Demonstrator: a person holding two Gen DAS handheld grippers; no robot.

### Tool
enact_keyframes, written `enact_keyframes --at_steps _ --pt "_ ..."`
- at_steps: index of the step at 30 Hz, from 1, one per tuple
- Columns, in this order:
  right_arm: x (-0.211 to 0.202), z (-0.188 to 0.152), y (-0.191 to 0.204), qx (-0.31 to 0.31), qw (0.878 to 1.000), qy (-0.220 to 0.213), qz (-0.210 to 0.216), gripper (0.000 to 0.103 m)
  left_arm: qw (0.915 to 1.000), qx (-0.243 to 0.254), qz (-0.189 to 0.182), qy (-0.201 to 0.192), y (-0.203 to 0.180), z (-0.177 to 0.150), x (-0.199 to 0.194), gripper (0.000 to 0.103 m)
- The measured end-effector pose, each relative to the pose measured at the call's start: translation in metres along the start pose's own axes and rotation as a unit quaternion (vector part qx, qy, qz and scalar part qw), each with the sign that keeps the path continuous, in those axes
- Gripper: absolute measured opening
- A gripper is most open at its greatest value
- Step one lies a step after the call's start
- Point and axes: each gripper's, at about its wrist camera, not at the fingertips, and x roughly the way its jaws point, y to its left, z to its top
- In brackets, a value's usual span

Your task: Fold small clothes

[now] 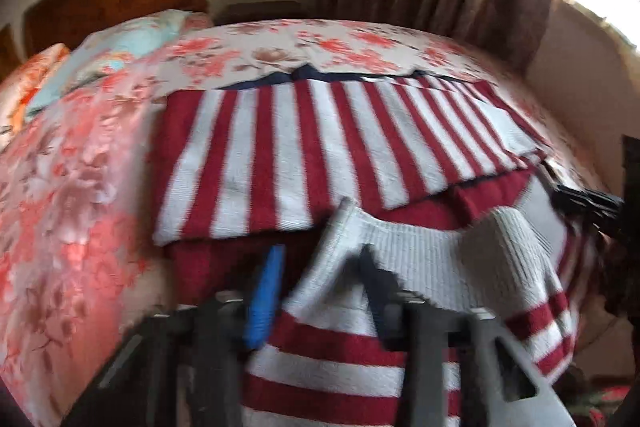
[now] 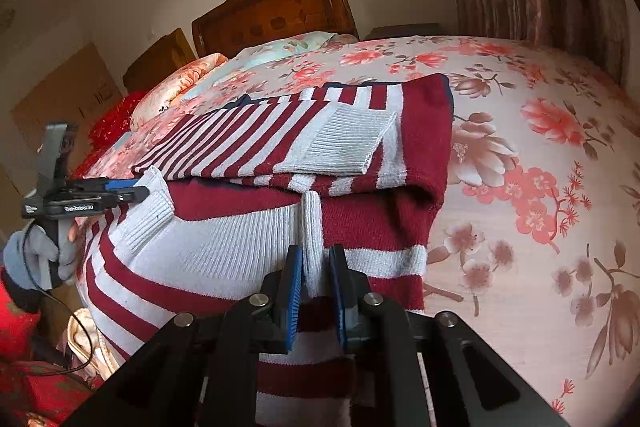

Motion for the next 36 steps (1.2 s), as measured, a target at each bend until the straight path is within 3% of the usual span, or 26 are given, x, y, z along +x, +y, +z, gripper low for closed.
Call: enact_keyframes --at_steps 1,4,8,11,15,19,24,26,29,31,34,36 --pt "0.0 0.0 0.0 -0.001 1.0 -0.001 -0.004 0.012 1.0 0.0 -0.009 -0.003 -0.002 -0.002 -0.002 0.103" --pt "0.0 -0.001 0.009 -0.022 0.999 -0.005 -0.03 0.008 0.9992 0.0 0.006 -0.038 -0.008 -0.014 -0.016 0.103" --pt "-0.011 -0.005 0.025 -0.053 0.996 -0.026 -0.068 0.006 0.9942 -0.035 0.01 -0.101 -0.002 -0.029 -0.061 0.103" --pt "-0.04 -0.002 0.03 -0.04 0.995 -0.078 -0.055 0.006 0.989 -0.064 0.015 -0.132 0.016 -0.037 -0.093 0.103" --pt "-0.056 0.007 0.029 -0.048 0.992 -0.099 -0.059 0.006 0.9874 -0.075 0.013 -0.139 0.026 -0.041 -0.101 0.103" --pt "-0.057 0.02 0.033 -0.045 0.991 -0.117 -0.053 0.006 0.9842 -0.054 0.026 -0.166 0.017 -0.02 -0.103 0.103" --pt "-0.063 0.072 0.033 -0.068 0.983 -0.153 -0.073 0.006 0.979 -0.019 0.05 -0.197 0.02 0.047 -0.103 0.103" --pt "-0.052 0.104 0.024 -0.066 0.982 -0.158 -0.086 0.006 0.9808 -0.03 0.048 -0.187 0.035 0.079 -0.084 0.103" --pt "-0.013 0.137 0.004 -0.053 0.985 -0.128 -0.106 0.006 0.9885 -0.045 0.064 -0.129 0.057 0.11 -0.03 0.103" --pt "0.026 0.146 -0.015 -0.037 0.989 -0.084 -0.118 0.006 0.9923 -0.078 0.048 -0.084 0.072 0.111 0.011 0.103" --pt "0.081 0.135 -0.037 -0.012 0.99 0.003 -0.139 0.006 0.9938 -0.089 0.06 -0.029 0.081 0.097 0.057 0.103" --pt "0.078 0.133 -0.043 0.006 0.992 -0.003 -0.128 0.006 0.9923 -0.104 0.049 -0.047 0.085 0.098 0.049 0.103"
